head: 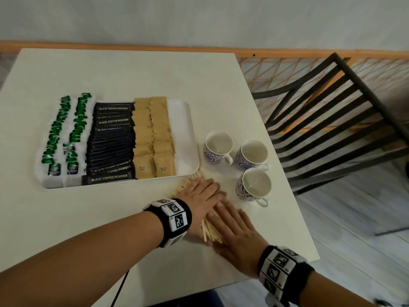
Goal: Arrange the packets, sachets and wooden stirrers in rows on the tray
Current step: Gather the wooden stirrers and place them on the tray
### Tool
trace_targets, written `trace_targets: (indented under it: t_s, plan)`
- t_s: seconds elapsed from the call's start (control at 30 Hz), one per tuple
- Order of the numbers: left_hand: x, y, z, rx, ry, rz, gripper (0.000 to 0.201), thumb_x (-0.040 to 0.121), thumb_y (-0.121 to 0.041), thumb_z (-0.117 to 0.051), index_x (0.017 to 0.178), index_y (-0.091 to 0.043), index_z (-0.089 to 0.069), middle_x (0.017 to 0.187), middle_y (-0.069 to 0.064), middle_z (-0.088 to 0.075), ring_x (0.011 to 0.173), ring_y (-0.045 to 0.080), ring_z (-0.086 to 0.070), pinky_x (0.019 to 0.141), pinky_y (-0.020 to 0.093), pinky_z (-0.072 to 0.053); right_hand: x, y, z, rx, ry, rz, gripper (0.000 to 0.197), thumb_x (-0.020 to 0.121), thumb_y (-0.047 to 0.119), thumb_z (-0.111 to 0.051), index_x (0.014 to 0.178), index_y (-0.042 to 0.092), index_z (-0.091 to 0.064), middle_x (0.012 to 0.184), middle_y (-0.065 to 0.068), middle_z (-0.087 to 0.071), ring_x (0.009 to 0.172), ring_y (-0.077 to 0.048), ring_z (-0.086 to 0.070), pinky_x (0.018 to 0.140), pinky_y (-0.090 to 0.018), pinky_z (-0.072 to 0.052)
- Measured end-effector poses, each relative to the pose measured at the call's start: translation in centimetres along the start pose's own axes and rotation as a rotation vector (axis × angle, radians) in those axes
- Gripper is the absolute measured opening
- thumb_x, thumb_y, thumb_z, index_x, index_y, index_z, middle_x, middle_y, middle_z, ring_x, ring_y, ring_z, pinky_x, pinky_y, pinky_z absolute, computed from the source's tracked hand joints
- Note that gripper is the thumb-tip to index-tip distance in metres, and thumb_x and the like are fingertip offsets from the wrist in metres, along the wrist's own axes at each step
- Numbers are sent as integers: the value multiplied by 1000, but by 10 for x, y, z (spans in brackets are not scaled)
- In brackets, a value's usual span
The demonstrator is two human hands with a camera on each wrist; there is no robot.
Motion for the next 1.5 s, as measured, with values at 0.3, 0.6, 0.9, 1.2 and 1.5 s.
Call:
trace_targets:
  t_s: [0.3,0.6,0.9,1.2,1.5]
  plan:
    - [-12,-28,-8,-80,-15,57,123,60,-80,-61,151,-19,-6,156,7,-3,146,26,9,114,46,17,-22,-4,1,-48,105,8,61,98,55,-21,152,27,-15,159,-2,-15,146,-25,-8,110,-43,-15]
    - [-46,-1,-12,-129,-11,253,118,61,-79,-61,149,-23,-7,151,3,-12,144,25,-2,115,46,6,24,12,10,10,198,111,58,96,58,-14,146,46,12,158,10,5,146,-23,12,115,-44,8]
    - [-93,50,-23,-140,-52,416,113,54,-84,-32,147,-24,-10,140,0,-20,137,25,-15,115,46,-6,61,19,34,134,114,-198,104,75,52,-69,150,33,0,158,3,-4,144,-21,-9,117,-37,-19]
    - [-109,60,-19,-195,-69,558,125,47,-86,-53,145,-23,-8,141,-1,-16,135,24,-14,116,43,-5,85,37,31,427,100,-373,67,80,20,-67,140,21,-40,113,5,-38,107,-19,-54,96,-31,-46]
    - [-107,62,-9,-253,-113,600,126,40,-90,-56,141,-28,-14,134,-3,-28,122,22,-28,107,38,-22,102,59,28,544,25,-349,69,74,20,-73,134,30,-42,114,5,-44,92,-10,-55,84,-23,-48]
Point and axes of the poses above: each hand's wrist, its own x-axis towards the middle knuckle, its own z-axis out of the back of the hand, y = z × x, the point moved 1 cm from there along x, towards the middle knuckle
